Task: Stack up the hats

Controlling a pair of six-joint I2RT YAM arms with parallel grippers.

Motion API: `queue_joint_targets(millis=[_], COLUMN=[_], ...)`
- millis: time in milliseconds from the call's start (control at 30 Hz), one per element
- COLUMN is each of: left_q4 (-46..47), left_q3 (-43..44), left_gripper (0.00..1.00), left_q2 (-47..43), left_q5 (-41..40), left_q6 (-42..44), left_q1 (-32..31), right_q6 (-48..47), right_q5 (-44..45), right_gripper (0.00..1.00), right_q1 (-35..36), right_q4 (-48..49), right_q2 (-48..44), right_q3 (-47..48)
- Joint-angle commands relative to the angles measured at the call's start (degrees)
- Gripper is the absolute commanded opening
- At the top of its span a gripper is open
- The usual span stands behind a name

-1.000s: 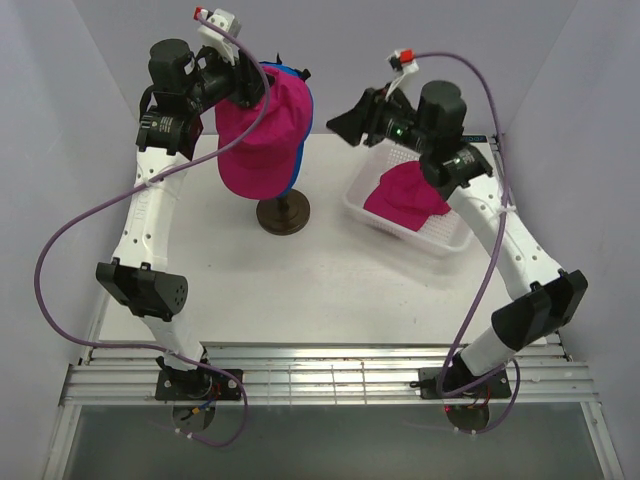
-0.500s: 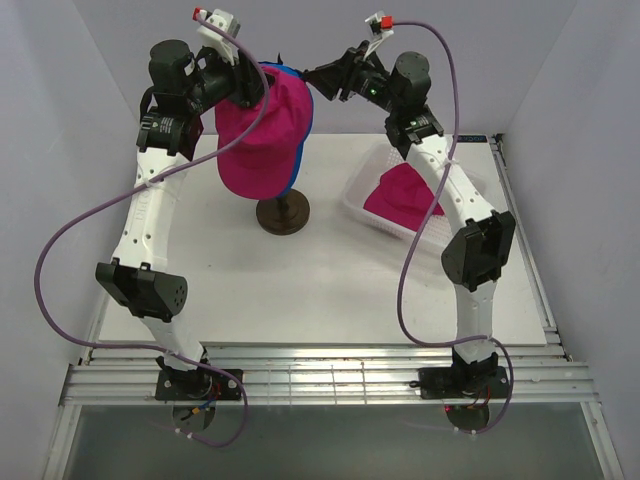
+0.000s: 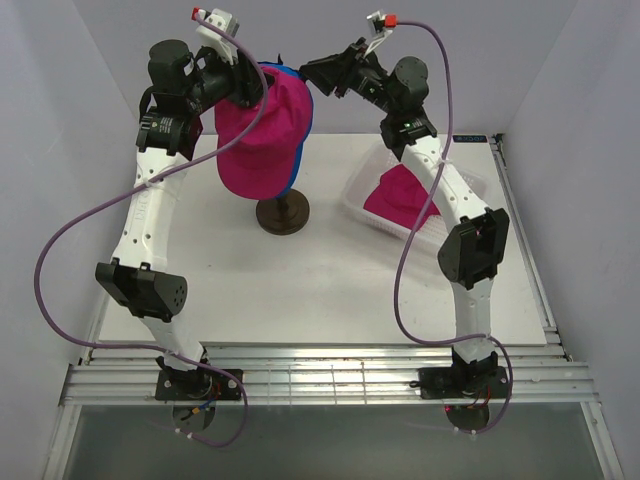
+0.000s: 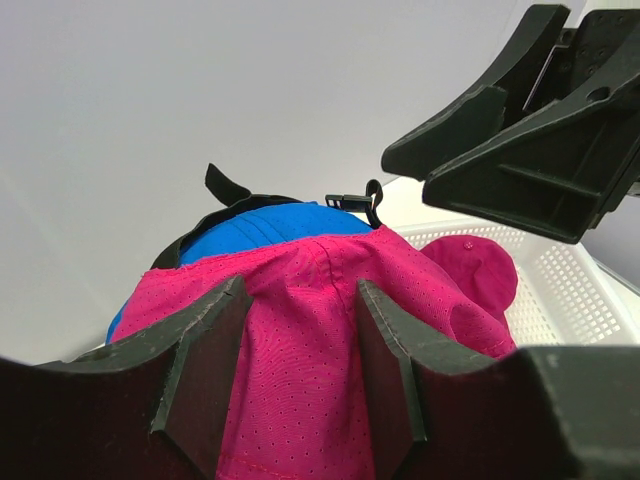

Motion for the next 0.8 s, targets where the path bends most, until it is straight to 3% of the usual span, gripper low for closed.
queue_joint_targets(millis=[0, 367, 767], left_q4=[-4.19, -4.10, -4.19], left_q3=[-1.40, -1.66, -1.75], left_gripper=[0.59, 0.58, 0.58], left_q2=[-0.04, -0.05, 0.22], left_q5=[-0.28, 0.16, 0.60], left_q6=[-0.57, -0.74, -0.83], left_q1=[-0.16, -0.16, -0.16], right_q6=[0.65, -1.73, -0.41], right_q5=[-0.05, 1.01, 1.71], right_gripper=[0.49, 0.49, 0.60], right_q1=[0.81, 0.81, 0.37], right_q4=[2.80, 0.42, 0.69], right_q2=[1.42, 1.86, 4.14], right_q3=[1.32, 0.79, 1.93])
